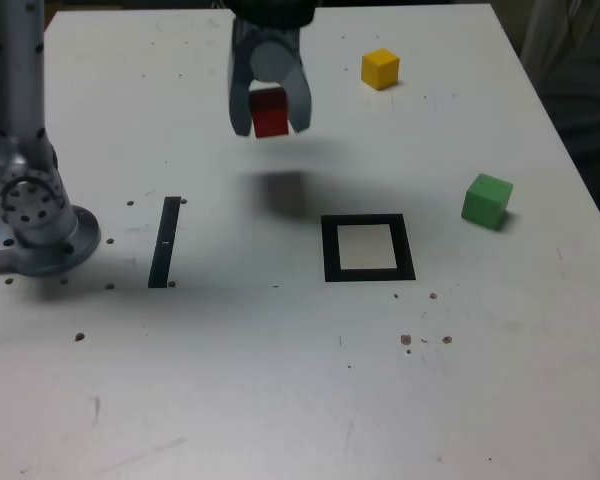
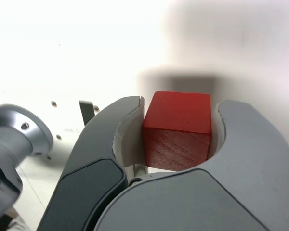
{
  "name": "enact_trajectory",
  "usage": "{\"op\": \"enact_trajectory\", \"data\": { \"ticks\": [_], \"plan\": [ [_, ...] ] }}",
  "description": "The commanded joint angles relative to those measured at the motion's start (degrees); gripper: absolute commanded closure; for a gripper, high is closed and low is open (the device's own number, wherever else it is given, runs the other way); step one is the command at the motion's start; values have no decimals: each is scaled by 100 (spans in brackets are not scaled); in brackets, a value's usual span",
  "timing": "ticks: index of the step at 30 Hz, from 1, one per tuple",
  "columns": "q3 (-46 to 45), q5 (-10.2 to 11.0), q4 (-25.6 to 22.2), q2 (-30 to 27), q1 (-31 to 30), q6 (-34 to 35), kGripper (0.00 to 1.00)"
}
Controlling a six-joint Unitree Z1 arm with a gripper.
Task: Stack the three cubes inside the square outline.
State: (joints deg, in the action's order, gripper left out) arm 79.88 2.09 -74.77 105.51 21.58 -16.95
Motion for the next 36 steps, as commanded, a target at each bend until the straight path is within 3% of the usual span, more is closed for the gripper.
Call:
{"op": "enact_trajectory", "data": {
  "ticks": [1,16,36],
  "plan": [
    [19,-41,-24,-34,-213,145,74],
    [360,-367,-98,167,-1690,1007,74],
    [767,-616,160,1023,-2105,1165,74]
  ]
}}
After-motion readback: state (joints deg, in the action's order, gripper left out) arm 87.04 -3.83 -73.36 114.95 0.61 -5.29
